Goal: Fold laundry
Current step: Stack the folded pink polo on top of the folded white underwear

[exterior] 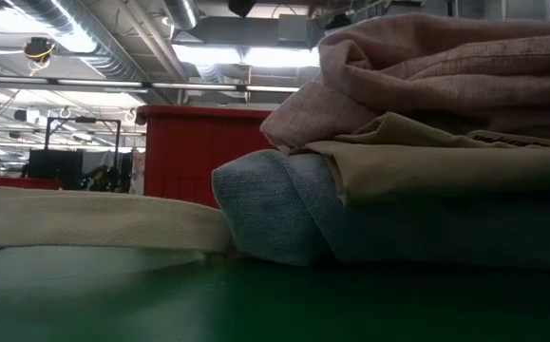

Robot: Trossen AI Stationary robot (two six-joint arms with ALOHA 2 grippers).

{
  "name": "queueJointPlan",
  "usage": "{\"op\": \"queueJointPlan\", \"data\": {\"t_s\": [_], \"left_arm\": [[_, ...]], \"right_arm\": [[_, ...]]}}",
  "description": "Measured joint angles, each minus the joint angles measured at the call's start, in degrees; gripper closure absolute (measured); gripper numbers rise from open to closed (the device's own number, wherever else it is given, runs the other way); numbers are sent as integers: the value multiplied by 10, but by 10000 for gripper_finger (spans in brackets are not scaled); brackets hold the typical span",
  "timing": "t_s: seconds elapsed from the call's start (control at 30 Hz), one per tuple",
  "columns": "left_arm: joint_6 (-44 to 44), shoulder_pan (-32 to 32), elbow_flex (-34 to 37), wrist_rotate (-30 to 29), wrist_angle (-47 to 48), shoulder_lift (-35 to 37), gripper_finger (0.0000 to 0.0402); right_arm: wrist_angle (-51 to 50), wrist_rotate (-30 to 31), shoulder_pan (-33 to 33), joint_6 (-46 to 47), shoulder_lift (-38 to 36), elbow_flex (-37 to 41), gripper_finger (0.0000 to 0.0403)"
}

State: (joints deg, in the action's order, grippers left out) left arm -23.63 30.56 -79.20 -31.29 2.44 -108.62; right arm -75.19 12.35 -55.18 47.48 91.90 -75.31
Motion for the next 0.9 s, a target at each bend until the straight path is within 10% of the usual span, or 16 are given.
{"op": "queueJointPlan", "data": {"t_s": [0.9], "left_arm": [[-73, -33, 20, 17, 36, -108, 400]], "right_arm": [[112, -1, 1, 2, -1, 149, 391]]}}
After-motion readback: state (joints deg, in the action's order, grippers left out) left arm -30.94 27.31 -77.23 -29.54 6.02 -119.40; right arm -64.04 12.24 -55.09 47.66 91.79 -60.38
